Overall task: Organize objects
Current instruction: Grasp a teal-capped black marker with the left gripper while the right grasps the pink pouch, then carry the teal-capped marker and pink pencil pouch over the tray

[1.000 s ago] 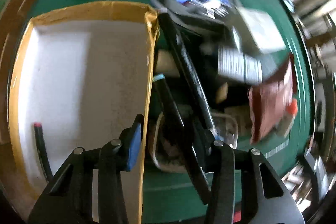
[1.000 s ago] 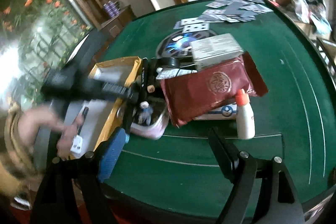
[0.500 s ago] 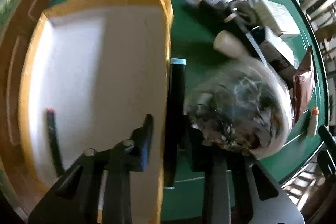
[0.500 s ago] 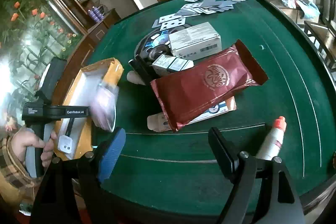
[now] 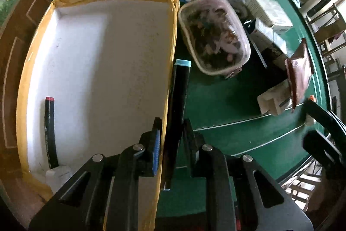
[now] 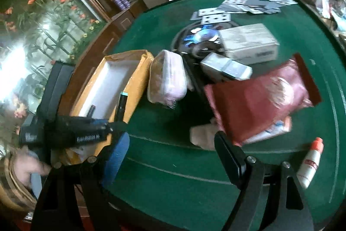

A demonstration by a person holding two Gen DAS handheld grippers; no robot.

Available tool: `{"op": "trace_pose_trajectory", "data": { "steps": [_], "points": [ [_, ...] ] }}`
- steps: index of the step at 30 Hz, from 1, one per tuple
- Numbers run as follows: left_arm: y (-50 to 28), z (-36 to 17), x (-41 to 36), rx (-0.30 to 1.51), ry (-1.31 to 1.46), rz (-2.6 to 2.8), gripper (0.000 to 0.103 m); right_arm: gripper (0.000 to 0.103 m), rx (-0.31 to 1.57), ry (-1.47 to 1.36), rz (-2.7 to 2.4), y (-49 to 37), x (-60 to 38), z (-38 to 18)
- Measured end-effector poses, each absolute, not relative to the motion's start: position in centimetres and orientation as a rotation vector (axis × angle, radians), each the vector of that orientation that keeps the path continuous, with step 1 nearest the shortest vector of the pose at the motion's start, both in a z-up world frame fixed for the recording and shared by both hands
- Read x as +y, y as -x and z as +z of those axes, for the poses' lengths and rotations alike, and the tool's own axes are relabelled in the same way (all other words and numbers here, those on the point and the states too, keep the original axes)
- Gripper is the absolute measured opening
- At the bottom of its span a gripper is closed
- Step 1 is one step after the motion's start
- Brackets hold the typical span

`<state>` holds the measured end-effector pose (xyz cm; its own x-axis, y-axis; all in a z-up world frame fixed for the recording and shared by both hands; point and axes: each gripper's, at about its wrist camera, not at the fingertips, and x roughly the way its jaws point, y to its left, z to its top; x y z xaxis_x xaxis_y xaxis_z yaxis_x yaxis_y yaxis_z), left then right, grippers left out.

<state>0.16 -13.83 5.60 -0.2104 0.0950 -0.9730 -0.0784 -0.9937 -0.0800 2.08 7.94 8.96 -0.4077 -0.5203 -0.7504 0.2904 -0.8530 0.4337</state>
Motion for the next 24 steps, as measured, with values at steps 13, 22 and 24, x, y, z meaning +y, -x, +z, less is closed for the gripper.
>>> {"op": "trace_pose_trajectory", "data": {
  "steps": [13,22,24],
  "points": [
    [-0.1,6.0,-14.9,-0.181,1.806,2.329,0.018,0.08,-0.22,-1.37,-2.216,5.7,2.0,6.7],
    [-0.5,6.5,-15.0,-0.146,1.779,2.318,0.019,0.031,-0.166,-1.401,-2.248,7.0,0.8,5.6],
    [-0.3,6.8,-14.8,-0.117,1.765,2.334,0.019,0.028,-0.155,-1.372,-2.252,5.9,1.1,6.6]
  ]
}}
